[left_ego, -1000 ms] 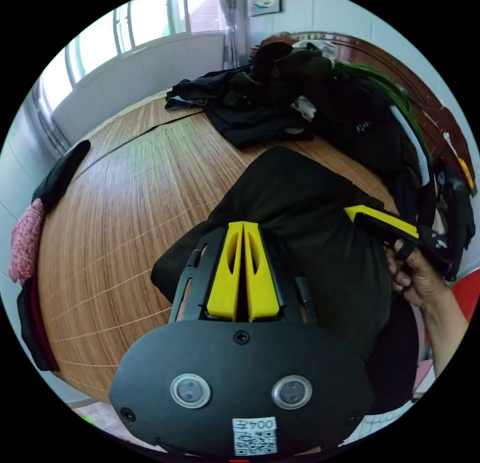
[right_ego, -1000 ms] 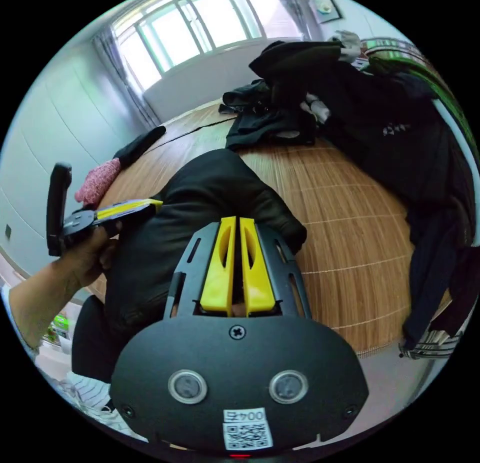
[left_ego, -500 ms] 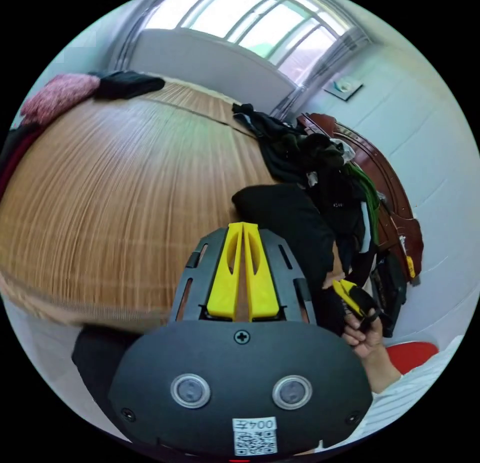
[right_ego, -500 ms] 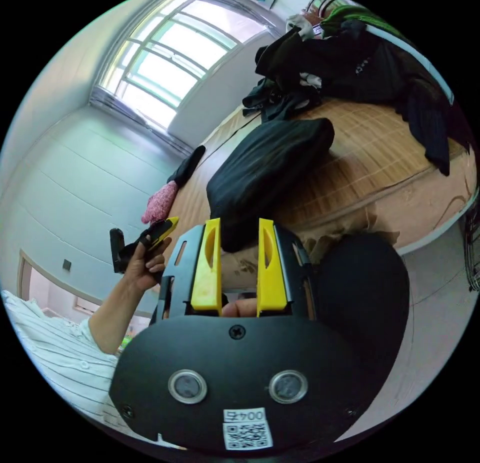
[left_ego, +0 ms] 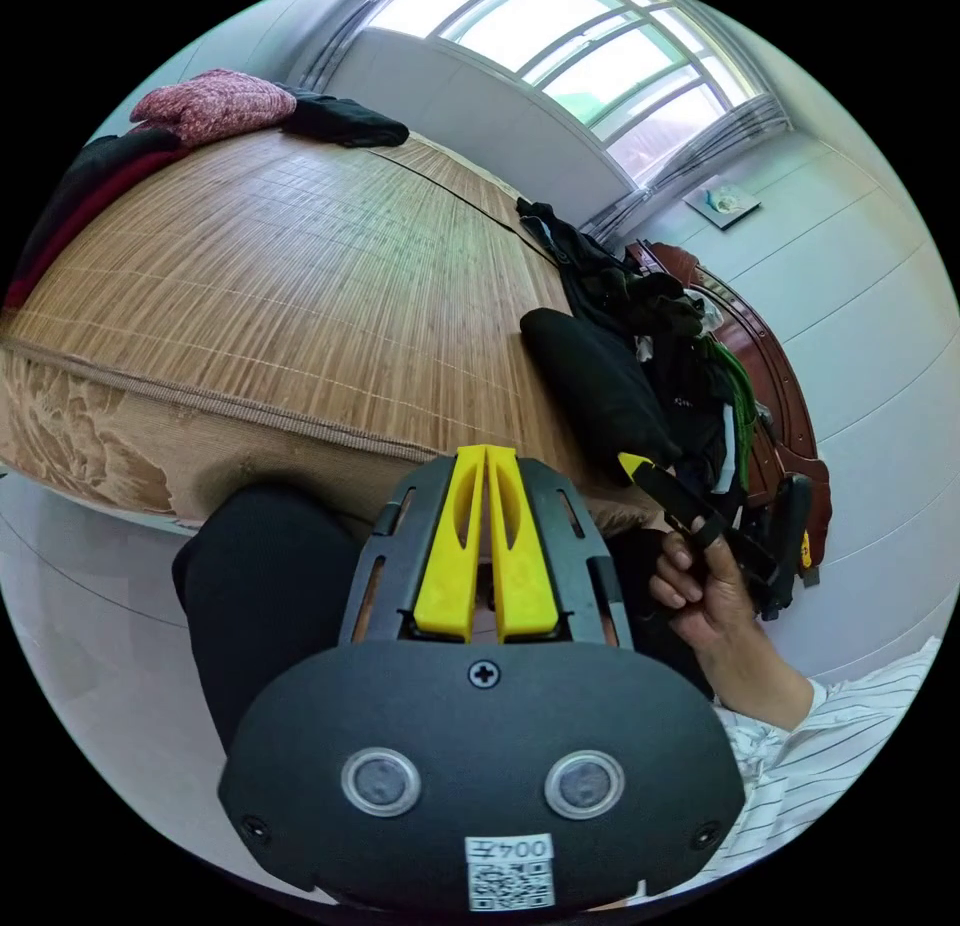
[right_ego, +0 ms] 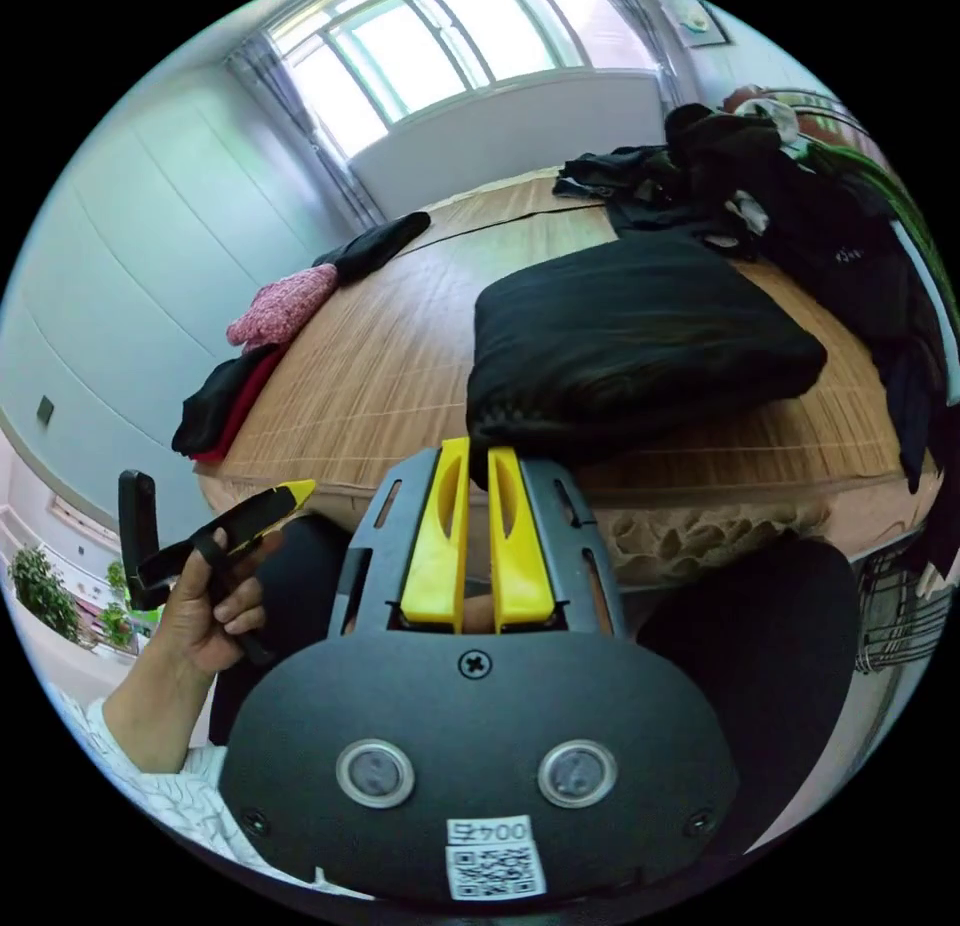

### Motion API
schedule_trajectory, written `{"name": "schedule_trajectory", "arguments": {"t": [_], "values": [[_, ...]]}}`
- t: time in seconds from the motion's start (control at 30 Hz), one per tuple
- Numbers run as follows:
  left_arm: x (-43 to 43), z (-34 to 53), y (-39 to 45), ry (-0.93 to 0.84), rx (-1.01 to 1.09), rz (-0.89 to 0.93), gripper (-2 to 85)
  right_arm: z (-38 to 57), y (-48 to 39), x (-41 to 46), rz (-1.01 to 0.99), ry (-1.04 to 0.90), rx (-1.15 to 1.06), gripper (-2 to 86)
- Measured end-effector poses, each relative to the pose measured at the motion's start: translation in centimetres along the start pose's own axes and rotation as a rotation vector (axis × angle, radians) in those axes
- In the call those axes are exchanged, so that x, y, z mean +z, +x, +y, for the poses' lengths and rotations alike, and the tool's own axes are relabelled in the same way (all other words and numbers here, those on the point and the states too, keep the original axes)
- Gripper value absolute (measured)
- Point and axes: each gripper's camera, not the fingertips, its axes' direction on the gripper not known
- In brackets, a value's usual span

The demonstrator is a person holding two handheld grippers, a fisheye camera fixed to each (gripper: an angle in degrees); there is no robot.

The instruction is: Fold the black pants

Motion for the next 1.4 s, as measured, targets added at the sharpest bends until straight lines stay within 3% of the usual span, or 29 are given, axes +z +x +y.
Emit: {"name": "schedule_trajectory", "arguments": {"t": [0.2, 0.33, 0.47, 0.57, 0.73, 0.97, 1.23, 1.4], "values": [[-4.3, 3.1, 3.5, 0.015, 0.073, -0.012, 1.2, 0.4, -3.8, 4.3, -0.096, -0.128, -0.004, 4.8], [-4.6, 7.2, 11.4, 0.040, 0.313, -0.048, 3.5, 1.7, -3.1, 1.4, -0.049, -0.086, -0.118, 1.7], [-1.7, 12.0, 21.7, 0.086, 0.613, -0.246, 6.9, -4.5, -2.8, -0.7, 0.060, 0.048, -0.263, 6.8], [0.6, 14.9, 27.1, 0.119, 0.749, -0.337, 8.4, -11.4, -2.4, 2.7, 0.111, -0.117, -0.269, 7.3], [2.7, 17.6, 31.2, 0.110, 0.787, -0.386, 9.5, -18.5, -2.4, 9.7, 0.200, -0.232, -0.249, 7.7], [2.2, 20.7, 34.9, 0.057, 0.809, -0.260, 8.8, -22.2, -2.5, 18.2, 0.364, -0.406, -0.325, 7.4], [2.1, 23.0, 37.8, -0.010, 0.905, -0.171, 14.2, -24.6, -0.3, 19.8, 0.271, -0.449, -0.289, 6.9], [6.6, 24.7, 42.3, -0.028, 1.028, -0.289, 14.1, -25.6, 1.1, 20.1, 0.239, -0.454, -0.273, 6.8]]}}
